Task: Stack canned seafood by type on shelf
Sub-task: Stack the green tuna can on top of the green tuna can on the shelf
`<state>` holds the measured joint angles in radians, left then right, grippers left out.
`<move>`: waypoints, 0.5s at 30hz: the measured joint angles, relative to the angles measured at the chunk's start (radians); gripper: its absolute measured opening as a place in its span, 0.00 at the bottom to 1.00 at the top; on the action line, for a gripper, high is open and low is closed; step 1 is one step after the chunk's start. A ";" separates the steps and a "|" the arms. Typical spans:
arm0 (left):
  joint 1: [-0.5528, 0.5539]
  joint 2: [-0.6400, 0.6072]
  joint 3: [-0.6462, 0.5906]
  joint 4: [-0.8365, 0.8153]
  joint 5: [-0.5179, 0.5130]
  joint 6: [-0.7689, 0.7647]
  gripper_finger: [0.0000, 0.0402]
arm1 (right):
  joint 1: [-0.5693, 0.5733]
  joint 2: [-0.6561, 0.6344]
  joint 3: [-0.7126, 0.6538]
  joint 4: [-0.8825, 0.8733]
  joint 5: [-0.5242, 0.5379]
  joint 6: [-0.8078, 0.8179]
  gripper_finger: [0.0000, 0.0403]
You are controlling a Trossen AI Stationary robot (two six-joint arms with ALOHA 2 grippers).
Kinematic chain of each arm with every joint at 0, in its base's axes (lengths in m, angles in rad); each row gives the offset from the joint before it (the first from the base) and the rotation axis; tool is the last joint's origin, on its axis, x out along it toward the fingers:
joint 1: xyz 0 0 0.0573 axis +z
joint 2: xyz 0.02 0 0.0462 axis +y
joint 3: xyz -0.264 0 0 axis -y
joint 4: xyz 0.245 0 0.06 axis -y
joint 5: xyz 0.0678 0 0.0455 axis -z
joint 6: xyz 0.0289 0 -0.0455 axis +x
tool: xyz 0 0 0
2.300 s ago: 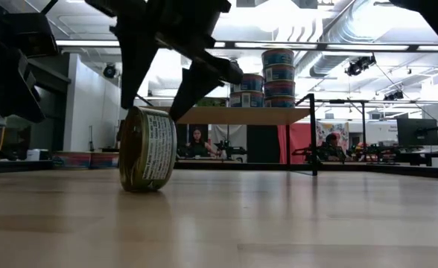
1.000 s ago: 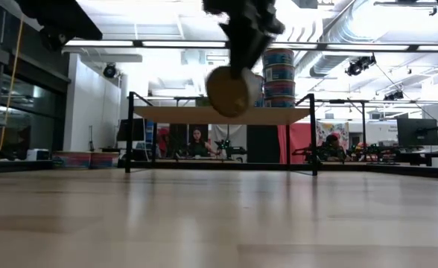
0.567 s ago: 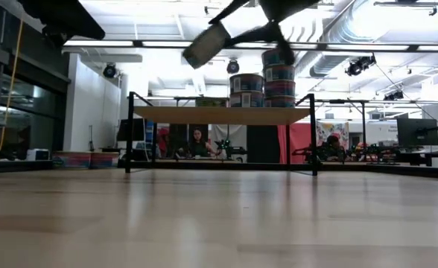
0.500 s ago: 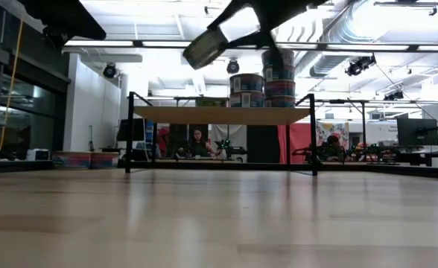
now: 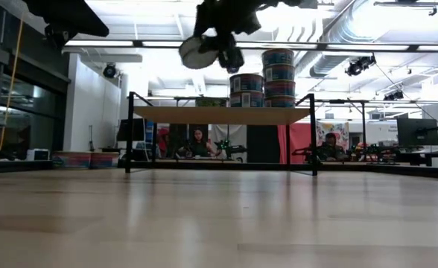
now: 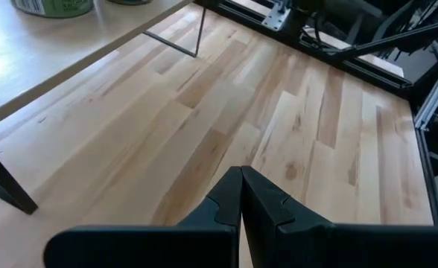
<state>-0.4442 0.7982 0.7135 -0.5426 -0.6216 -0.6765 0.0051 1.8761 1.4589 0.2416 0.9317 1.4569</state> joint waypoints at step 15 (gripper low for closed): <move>-0.075 -0.116 0.000 -0.048 0.247 0.105 0.00 | -0.012 0.154 0.147 -0.198 0.281 0.343 0.29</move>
<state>-0.5188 0.6823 0.7132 -0.5902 -0.3744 -0.5712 -0.0071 2.0301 1.6054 0.0438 1.2128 1.7996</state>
